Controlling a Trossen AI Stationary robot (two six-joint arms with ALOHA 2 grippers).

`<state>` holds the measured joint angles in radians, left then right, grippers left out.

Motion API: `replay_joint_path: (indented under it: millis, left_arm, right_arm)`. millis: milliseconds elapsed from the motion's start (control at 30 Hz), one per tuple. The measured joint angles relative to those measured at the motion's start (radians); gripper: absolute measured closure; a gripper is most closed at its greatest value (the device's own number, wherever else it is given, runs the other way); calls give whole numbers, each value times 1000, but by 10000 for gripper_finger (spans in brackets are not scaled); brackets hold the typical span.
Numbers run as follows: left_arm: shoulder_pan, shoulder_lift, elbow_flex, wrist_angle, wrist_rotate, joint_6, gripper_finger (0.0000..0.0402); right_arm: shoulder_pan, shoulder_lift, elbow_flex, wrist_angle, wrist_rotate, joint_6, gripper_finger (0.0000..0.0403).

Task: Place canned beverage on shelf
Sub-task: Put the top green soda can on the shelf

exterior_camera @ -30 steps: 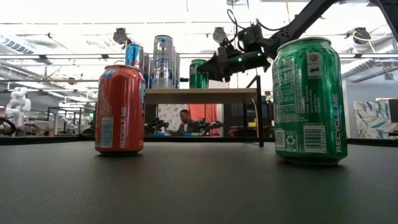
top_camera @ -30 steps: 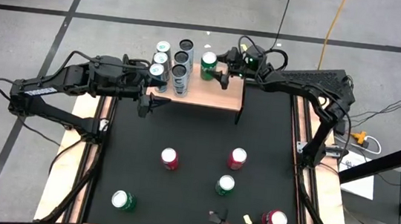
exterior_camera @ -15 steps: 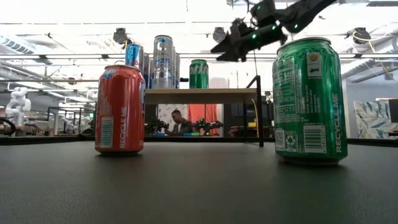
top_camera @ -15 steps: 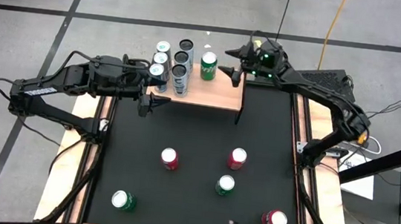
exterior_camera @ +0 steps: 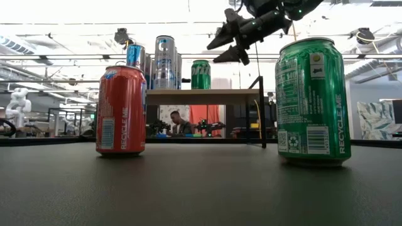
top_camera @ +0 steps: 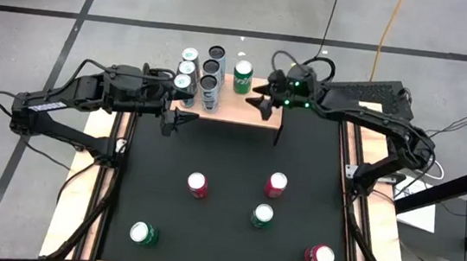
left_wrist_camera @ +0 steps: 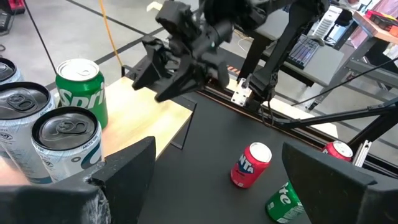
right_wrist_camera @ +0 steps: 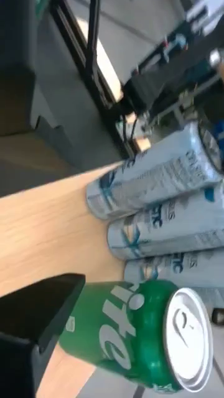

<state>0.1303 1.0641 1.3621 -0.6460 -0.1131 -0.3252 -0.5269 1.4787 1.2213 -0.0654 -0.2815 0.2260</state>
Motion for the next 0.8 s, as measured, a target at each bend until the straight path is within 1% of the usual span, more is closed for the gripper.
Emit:
replay_joint_path:
  millis: [200,267,467,667,733,800]
  left_arm:
    - [0,0,0,0,0,0,49]
    - [0,0,0,0,0,0,49]
    - [0,0,0,0,0,0,49]
    - [0,0,0,0,0,-1,49]
    - [0,0,0,0,1,-2,49]
    - [0,0,0,0,1,-2,49]
  right_arm:
    - [51,55,0,5,147,-1,214]
    - [53,77,-1,8,154,0,240]
    - [51,134,-1,98,182,4,317]
    - [51,177,-1,155,181,4,386]
    - [51,190,-1,161,181,-1,398]
    - [51,198,-1,167,184,-2,398]
